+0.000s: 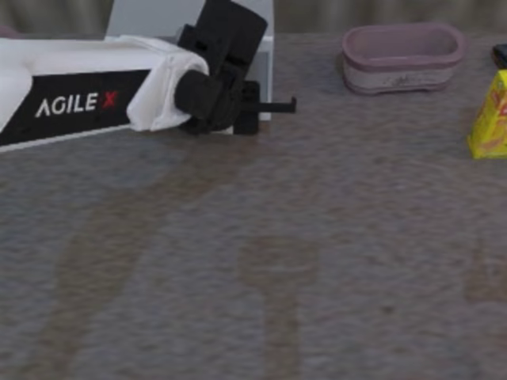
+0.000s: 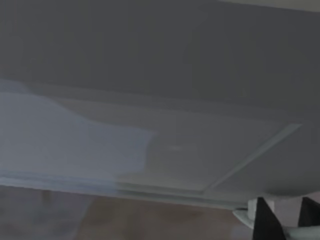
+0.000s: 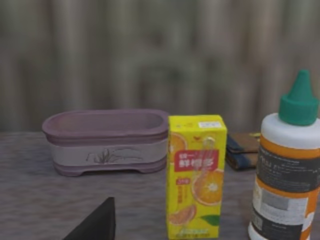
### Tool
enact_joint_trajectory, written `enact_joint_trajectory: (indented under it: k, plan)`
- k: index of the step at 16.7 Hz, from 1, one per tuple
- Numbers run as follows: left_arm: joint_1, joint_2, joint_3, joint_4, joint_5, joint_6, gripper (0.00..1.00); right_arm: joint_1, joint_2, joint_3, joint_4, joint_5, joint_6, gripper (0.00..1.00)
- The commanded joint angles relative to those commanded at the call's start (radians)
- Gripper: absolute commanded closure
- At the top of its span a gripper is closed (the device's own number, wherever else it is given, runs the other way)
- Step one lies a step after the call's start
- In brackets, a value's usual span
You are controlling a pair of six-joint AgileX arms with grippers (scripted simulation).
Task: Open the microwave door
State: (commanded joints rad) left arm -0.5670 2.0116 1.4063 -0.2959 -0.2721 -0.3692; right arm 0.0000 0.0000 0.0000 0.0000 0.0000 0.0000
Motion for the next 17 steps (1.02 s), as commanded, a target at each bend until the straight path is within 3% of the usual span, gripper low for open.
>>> enact_joint_trajectory:
  k: [8, 17]
  plan:
    - [0.01, -0.042, -0.059, 0.036, 0.043, 0.055, 1.0, 0.0, 0.0, 0.0, 0.0, 0.0, 0.0, 0.0]
    - [0.012, -0.043, -0.065, 0.037, 0.045, 0.059, 1.0, 0.0, 0.0, 0.0, 0.0, 0.0, 0.0, 0.0]
